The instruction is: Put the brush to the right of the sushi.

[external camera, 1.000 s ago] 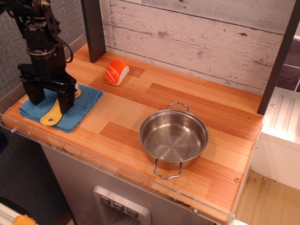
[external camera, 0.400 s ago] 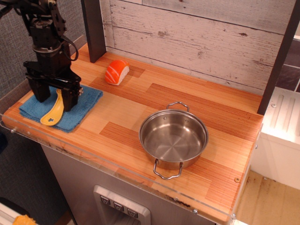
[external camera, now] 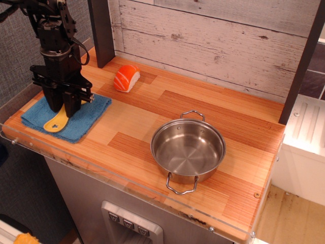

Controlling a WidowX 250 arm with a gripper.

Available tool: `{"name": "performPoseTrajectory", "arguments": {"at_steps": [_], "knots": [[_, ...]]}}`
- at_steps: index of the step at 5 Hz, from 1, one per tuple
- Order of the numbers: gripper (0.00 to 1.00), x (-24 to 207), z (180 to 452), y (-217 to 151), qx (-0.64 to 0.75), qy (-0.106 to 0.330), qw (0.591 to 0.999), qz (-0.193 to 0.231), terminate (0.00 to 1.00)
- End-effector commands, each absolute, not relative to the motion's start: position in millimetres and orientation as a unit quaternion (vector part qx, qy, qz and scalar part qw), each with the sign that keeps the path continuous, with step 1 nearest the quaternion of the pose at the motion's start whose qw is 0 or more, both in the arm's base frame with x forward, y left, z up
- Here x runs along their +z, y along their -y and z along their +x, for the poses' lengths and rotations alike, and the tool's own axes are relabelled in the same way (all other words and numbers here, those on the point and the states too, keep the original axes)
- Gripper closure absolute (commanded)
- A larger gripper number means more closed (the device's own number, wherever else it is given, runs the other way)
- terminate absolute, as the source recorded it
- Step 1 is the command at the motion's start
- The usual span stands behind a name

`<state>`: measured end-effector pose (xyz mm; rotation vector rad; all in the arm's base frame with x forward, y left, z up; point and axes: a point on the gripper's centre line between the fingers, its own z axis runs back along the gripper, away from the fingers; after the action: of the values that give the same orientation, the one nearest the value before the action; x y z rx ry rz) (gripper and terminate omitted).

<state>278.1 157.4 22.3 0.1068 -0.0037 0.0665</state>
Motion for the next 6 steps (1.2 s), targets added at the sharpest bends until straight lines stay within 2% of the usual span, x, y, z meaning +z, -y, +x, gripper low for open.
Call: {"name": "performPoseTrajectory", "arguments": {"at_steps": [1, 2, 4, 5, 6], "knots": [[1.0, 39.4, 281.3, -152.9, 0.023, 0.026, 0.997, 0.062, 0.0], [1.0, 54.5, 280.1, -147.9, 0.021, 0.038, 0.997, 0.069, 0.0], [1.0, 113.1, 268.6, -131.6, 0.051, 0.09, 0.991, 0.089, 0.0], [1.0, 119.2, 295.5, -86.4, 0.032, 0.089, 0.994, 0.048, 0.0], [1.0, 113.0, 319.4, -44.5, -0.001, 0.093, 0.995, 0.032, 0.0]]}}
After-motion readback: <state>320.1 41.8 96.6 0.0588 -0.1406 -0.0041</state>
